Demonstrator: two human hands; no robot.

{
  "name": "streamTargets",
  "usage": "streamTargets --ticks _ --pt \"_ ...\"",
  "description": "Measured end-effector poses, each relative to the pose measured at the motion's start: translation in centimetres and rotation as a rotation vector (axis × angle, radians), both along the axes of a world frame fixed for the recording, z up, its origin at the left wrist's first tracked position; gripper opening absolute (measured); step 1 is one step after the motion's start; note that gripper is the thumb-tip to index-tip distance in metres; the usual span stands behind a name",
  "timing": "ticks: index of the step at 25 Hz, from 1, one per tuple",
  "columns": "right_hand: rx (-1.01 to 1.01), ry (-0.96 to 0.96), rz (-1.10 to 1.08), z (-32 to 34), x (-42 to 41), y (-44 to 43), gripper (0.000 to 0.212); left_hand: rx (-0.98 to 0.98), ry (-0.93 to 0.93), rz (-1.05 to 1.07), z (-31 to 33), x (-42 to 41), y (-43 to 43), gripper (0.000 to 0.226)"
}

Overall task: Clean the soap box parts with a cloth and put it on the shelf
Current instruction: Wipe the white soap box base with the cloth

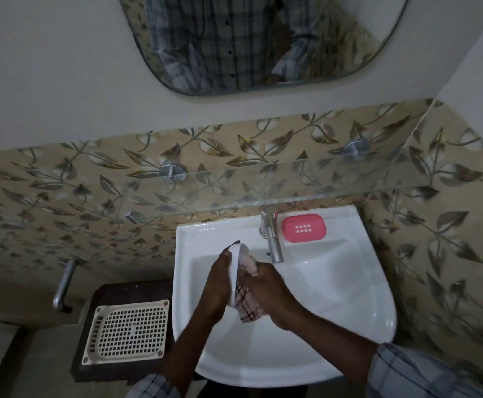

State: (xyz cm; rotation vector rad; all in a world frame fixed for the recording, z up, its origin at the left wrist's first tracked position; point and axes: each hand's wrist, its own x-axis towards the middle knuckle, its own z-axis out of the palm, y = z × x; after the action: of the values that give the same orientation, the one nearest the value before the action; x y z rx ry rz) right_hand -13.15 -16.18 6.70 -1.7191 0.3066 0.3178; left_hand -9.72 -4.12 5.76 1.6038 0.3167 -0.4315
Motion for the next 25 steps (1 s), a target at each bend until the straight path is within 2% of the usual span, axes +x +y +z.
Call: streamTargets --ticks 2,3,5,7,10,11,12,14,15,17,18,19,21,23,25 --pt "0.377 0.257 -0.279 1.1 1.6 -0.5 0.017 0.021 -0.312 -0.195 -1.3 -0.9 0.6 0.053" --pt "0.482 0.321 -0.348 1.7 2.5 -1.1 0.015 -0.005 -0.368 -0.247 -1.6 -1.1 0.9 0.064" --pt "0.655 0.398 -0.424 3.0 3.5 -1.6 0.010 -0.038 -0.404 -0.259 -2.1 -1.1 1.6 0.076" --pt "0.823 0.427 -0.429 3.8 3.5 -2.0 0.011 -0.098 -0.377 -0.219 -1.4 -0.9 1.7 0.078" --pt "1.028 0.269 -0.466 4.1 3.3 -4.1 0.026 -0.198 -0.250 -0.076 -0.3 -0.4 2.1 0.072" --pt "0.990 0.154 -0.498 4.2 3.5 -5.3 0.027 -0.228 -0.180 -0.055 -0.2 -0.4 2.3 0.059" --pt "0.868 0.034 -0.499 4.5 3.7 -6.2 0.028 -0.213 -0.126 -0.053 -0.1 -0.4 2.6 0.042" --pt "0.454 -0.130 -0.388 5.4 4.1 -6.7 0.030 -0.037 -0.144 -0.123 -0.1 -0.6 2.9 0.024" --pt "0.225 -0.210 -0.253 5.9 4.1 -6.3 0.029 0.058 -0.188 -0.182 0.2 -0.9 2.6 0.023" --pt "-0.153 -0.380 0.183 6.0 4.0 -5.1 0.032 0.263 -0.288 -0.189 0.7 -0.8 1.6 0.034" --pt "-0.267 -0.406 0.367 5.8 4.0 -4.7 0.040 0.388 -0.335 -0.139 1.0 -0.5 1.4 0.040" --pt "-0.300 -0.381 0.466 5.6 4.0 -4.4 0.051 0.507 -0.382 -0.083 1.4 -0.1 1.2 0.044" --pt "-0.229 -0.300 0.403 5.2 3.5 -3.7 0.066 0.685 -0.474 -0.086 2.0 0.8 1.1 0.041" --pt "-0.278 -0.313 0.190 4.2 2.5 -2.3 0.059 0.806 -0.448 -0.145 1.9 1.1 0.6 0.037" --pt "-0.410 -0.265 0.079 3.3 1.5 -1.1 0.049 0.902 -0.397 -0.228 2.3 0.2 -0.4 0.034"
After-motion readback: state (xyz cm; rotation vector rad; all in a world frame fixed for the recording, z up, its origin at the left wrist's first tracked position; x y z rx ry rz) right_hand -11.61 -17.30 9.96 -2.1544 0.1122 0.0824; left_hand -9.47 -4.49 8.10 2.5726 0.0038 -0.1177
